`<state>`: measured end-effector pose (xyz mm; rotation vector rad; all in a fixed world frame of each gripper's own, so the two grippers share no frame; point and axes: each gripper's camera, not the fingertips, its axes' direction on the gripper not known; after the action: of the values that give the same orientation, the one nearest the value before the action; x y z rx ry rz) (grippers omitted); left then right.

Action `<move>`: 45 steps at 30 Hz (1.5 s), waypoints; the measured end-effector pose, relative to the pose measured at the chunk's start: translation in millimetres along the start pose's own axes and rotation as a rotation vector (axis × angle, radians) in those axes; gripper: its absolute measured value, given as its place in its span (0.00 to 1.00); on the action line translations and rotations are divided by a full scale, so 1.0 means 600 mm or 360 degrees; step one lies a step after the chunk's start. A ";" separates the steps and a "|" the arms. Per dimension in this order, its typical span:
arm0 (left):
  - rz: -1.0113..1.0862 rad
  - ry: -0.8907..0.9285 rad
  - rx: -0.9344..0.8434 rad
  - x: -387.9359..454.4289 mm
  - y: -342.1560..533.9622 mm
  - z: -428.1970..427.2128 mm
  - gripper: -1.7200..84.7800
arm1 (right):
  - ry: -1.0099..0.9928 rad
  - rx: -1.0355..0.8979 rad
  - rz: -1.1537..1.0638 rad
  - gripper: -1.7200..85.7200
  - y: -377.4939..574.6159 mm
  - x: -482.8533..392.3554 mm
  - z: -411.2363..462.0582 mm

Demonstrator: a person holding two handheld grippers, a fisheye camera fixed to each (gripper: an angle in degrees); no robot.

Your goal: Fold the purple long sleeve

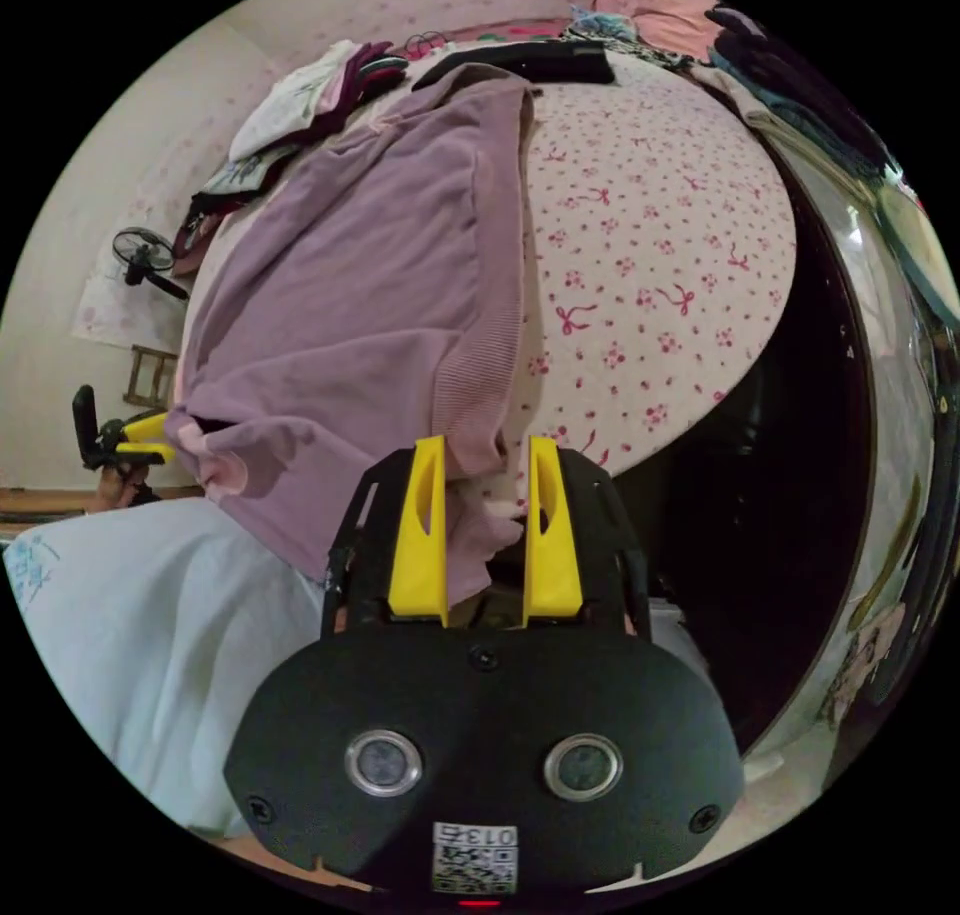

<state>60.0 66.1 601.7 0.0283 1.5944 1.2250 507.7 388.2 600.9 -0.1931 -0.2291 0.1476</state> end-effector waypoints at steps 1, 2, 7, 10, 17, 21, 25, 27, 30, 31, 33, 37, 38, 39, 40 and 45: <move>0.0018 0.0008 -0.0058 0.004 -0.008 0.025 0.20 | -0.0007 0.0011 0.0028 0.14 0.000 -0.002 0.005; 0.0035 -0.0020 -0.0122 0.006 -0.016 0.051 0.19 | -0.0036 0.0041 0.0086 0.13 -0.001 -0.004 0.012; 0.0190 -0.0288 -0.0293 0.009 -0.054 0.059 0.07 | -0.0062 0.0055 0.0102 0.08 -0.019 -0.025 0.015; 0.0288 -0.0224 -0.0310 0.009 -0.059 0.027 0.05 | 0.0048 0.0036 -0.0010 0.06 -0.030 -0.048 -0.007; 0.0317 0.0100 -0.0289 0.000 -0.002 -0.049 0.05 | 0.0207 0.0179 -0.0109 0.06 0.025 -0.072 -0.127; 0.0146 0.0236 -0.0384 -0.042 0.011 0.026 0.05 | 0.0184 -0.0124 0.0011 0.07 0.016 -0.058 -0.027; 0.0088 0.0335 -0.0262 -0.073 0.046 -0.055 0.04 | 0.0207 -0.0008 0.0057 0.09 0.018 -0.063 -0.051; -0.0022 0.0330 -0.0181 -0.113 0.071 -0.108 0.04 | 0.0275 0.0004 0.0139 0.10 0.016 -0.041 -0.076; -0.0329 0.0212 0.0161 -0.195 0.093 -0.204 0.05 | 0.0295 0.0039 0.0236 0.10 -0.005 -0.018 -0.095; -0.0434 0.0099 0.0263 -0.220 0.085 -0.231 0.06 | 0.0283 0.0061 0.0236 0.10 -0.013 -0.020 -0.097; -0.0515 -0.0122 0.0333 -0.242 0.052 -0.253 0.07 | 0.0266 0.0158 0.0162 0.10 -0.057 -0.043 -0.101; -0.0622 -0.0336 0.0338 -0.294 -0.075 -0.235 0.11 | 0.0220 0.0242 -0.0024 0.10 -0.153 -0.101 -0.085; -0.0620 -0.0336 0.0327 -0.307 -0.115 -0.223 0.11 | 0.0206 0.0265 -0.0078 0.10 -0.188 -0.120 -0.077; -0.0616 -0.0343 0.0313 -0.313 -0.134 -0.217 0.11 | 0.0200 0.0289 -0.0131 0.10 -0.223 -0.138 -0.070; -0.0600 -0.0380 0.0270 -0.323 -0.170 -0.205 0.12 | 0.0201 0.0297 -0.0156 0.11 -0.241 -0.146 -0.066; -0.0448 -0.0505 0.0089 -0.332 -0.272 -0.164 0.17 | 0.0303 0.0319 -0.0252 0.14 -0.384 -0.178 -0.042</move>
<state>160.4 -189.9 617.8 0.0311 1.3047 0.9072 439.4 142.4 602.1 0.0111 -0.0390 -0.0057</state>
